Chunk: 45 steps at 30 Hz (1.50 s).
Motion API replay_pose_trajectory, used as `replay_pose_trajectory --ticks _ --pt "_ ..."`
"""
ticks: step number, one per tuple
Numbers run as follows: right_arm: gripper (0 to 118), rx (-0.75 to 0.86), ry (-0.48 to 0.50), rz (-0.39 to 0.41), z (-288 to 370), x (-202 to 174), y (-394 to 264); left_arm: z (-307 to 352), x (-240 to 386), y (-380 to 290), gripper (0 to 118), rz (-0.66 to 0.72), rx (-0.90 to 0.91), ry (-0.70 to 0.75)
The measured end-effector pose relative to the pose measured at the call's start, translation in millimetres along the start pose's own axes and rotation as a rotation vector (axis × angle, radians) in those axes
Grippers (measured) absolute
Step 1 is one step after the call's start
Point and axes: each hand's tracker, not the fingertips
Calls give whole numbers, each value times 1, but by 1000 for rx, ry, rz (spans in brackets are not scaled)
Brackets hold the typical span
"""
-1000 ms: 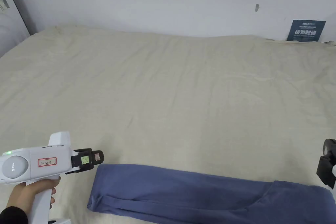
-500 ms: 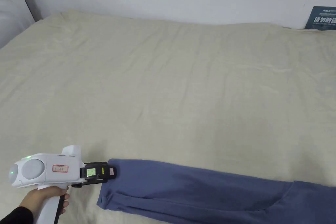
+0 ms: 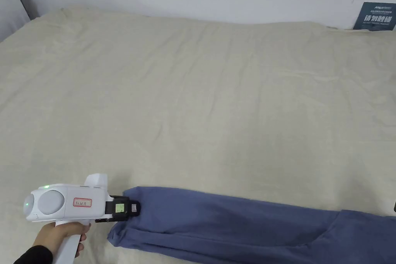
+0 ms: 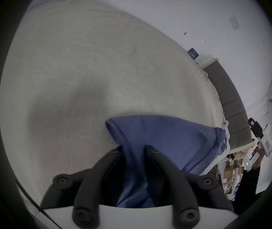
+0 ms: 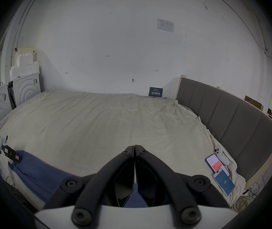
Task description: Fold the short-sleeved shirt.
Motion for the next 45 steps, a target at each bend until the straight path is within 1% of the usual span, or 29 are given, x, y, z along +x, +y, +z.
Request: replay_pose_trajectory --ticks 2,6,10,13,15,22,25,28,31,32,35,39,45 --pt "0 3 -1 -3 2 3 1 1 5 2 11 0 3 16" --pt "0 8 -8 -9 4 9 1 8 9 8 8 -74 3 80" --pt "0 13 -13 -15 6 15 2 26 13 19 5 -67 9 89" --pt "0 18 -14 -21 8 18 3 40 15 26 5 -65 19 89" --pt "0 20 -11 -28 10 21 3 50 15 30 5 -85 37 131" --pt "0 38 -3 -39 17 28 3 83 5 39 5 -39 64 235" --pt "0 44 5 -43 20 30 3 85 18 42 5 -21 43 264" --pt "0 52 9 -48 23 33 2 82 48 44 5 -22 35 282" --pt "0 59 14 -53 28 35 2 78 83 47 5 -39 29 252" --pt "0 60 15 -56 29 36 2 75 95 47 5 -41 17 203" --pt "0 65 17 -59 33 38 2 61 131 47 5 -51 16 130" --pt "0 72 19 -62 37 43 2 26 174 45 5 -89 -34 59" --pt "0 79 14 -71 40 51 0 -39 219 35 5 -127 -114 0"
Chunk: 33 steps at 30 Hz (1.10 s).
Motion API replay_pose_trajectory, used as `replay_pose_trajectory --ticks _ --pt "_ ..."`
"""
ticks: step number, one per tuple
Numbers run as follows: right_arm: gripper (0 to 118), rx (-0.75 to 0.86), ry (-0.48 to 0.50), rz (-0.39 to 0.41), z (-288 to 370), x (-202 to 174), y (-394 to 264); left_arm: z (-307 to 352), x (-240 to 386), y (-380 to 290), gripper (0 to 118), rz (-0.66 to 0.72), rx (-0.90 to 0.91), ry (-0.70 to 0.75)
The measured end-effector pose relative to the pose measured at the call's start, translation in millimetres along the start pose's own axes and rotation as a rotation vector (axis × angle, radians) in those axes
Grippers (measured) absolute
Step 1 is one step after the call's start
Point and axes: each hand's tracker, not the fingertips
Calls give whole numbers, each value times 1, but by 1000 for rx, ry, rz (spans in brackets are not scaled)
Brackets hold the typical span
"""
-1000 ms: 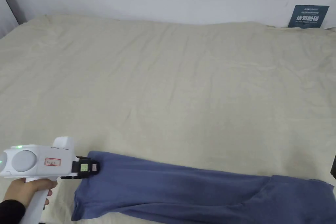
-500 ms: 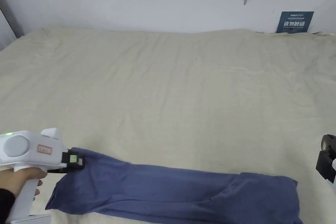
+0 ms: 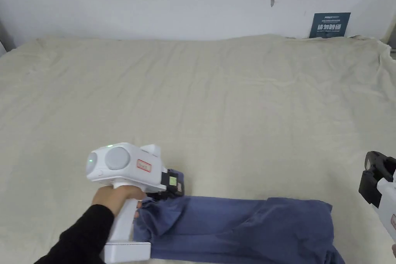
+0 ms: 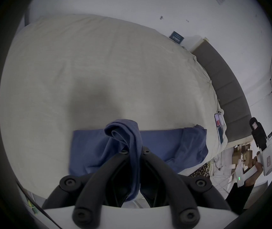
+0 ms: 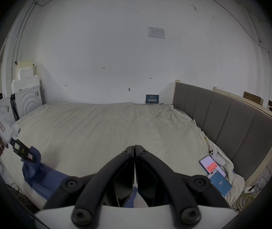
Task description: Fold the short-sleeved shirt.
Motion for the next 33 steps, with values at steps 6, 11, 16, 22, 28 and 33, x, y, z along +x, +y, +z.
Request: replay_pose_trajectory --ticks 6,11,16,22,28,33 --pt "0 -6 -8 -3 -1 7 -5 -60 26 -5 5 19 -48 1" --pt "0 -9 -12 -2 -1 12 -9 -93 32 -15 5 41 -77 34" --pt "0 -11 -15 -2 0 14 -11 -98 34 -17 23 48 -65 50" --pt "0 -10 -15 -5 -1 15 -12 -74 53 -16 113 -22 -35 4" --pt "0 -1 -12 -4 0 14 -9 -15 48 -12 113 -35 117 -45" --pt "0 5 -6 -1 2 11 -5 23 19 -16 113 -69 271 35"
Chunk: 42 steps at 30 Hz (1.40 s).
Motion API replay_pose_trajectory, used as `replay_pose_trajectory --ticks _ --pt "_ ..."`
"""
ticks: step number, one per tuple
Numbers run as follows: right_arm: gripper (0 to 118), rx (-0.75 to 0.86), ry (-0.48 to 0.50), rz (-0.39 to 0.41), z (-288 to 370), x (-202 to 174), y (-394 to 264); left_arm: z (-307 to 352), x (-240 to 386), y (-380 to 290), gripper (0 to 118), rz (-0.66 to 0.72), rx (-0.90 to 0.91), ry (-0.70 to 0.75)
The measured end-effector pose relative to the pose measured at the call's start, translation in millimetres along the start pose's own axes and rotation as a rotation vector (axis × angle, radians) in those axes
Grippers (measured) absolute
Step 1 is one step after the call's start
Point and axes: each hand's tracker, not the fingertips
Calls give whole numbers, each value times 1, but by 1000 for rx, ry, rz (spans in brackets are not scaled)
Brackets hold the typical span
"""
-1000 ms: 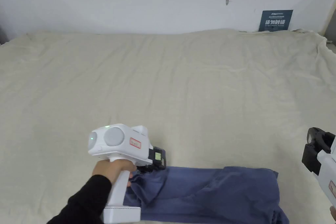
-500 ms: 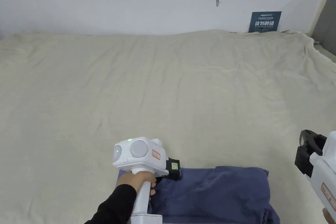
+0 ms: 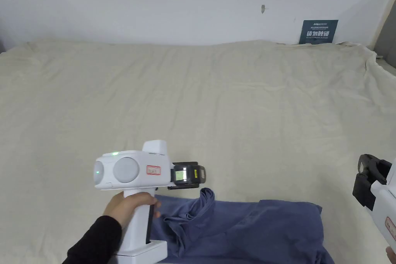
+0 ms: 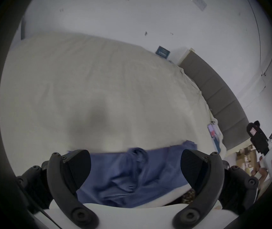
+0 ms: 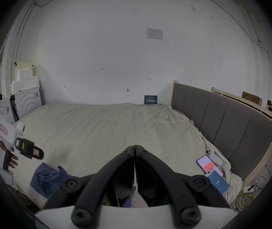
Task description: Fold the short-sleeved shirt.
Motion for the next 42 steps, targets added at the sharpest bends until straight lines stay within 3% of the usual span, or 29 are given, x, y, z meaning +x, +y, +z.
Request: replay_pose_trajectory --ticks 2,4,6,7,8,9,11,12,22,42 --pt "0 0 1 -1 0 -1 1 6 -13 -2 105 -44 36 73" --pt "0 -3 2 1 0 -1 1 12 -23 -8 81 -65 106 155" --pt "0 -4 2 1 -1 -2 1 15 -34 -16 77 -93 153 175" --pt "0 -6 3 -1 -1 -2 1 15 -38 -19 67 -104 156 178" --pt "0 -7 2 -1 0 -4 1 14 -42 -24 43 -101 146 176" --pt "0 -8 1 0 0 -5 2 13 -45 -29 27 -107 148 177" --pt "0 -10 -2 -1 0 -6 1 7 -52 -36 5 -106 133 194" --pt "0 -11 -2 -4 1 -7 2 2 -54 -42 0 -107 120 194" --pt "0 -34 -14 -3 4 -5 -1 -48 -47 -93 0 -130 27 173" --pt "0 -46 -43 -17 10 9 -4 -93 59 -137 0 -307 -64 26"
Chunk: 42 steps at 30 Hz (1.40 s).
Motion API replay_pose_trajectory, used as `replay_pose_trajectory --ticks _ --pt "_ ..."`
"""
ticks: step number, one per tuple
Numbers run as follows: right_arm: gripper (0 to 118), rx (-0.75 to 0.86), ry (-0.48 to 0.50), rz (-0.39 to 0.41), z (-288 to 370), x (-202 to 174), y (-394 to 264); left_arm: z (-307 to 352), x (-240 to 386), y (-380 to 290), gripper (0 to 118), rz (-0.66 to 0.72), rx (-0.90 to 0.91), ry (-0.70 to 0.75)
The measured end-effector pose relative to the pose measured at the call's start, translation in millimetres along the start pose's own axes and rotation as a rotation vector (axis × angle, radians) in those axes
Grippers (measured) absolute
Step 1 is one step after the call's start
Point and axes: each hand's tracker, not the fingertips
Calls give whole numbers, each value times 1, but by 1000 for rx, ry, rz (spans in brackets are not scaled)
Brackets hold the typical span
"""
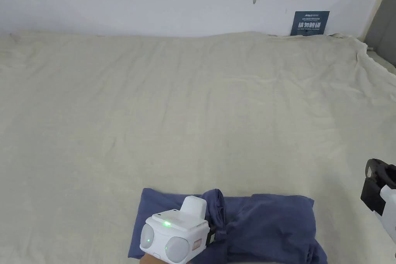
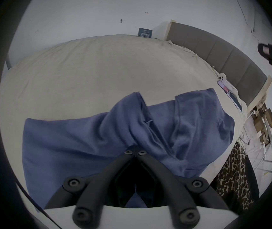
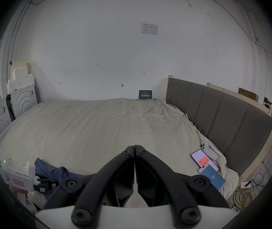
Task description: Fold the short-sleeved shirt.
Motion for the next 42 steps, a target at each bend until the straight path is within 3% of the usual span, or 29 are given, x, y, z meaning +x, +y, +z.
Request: replay_pose_trajectory --ticks 8,12,19,28,30,31,33,35,42 --pt "0 3 3 0 0 1 0 9 -7 9 0 39 5 -42" --pt "0 9 8 2 1 1 2 39 -29 27 0 133 53 -103" --pt "0 23 19 7 1 -6 7 97 -85 49 0 157 85 -108" --pt "0 16 36 8 -1 -15 8 109 -174 43 0 391 -7 -155" --pt "0 10 37 6 -2 -16 7 102 -190 36 9 457 -45 -160" --pt "0 9 36 6 -2 -17 7 99 -196 34 19 470 -66 -160" --pt "0 3 34 12 -2 -17 6 89 -203 28 63 494 -106 -154" --pt "0 -3 33 14 -3 -17 5 81 -207 23 88 496 -119 -131" --pt "0 -26 21 22 -7 -16 2 53 -205 14 89 488 -176 -150"
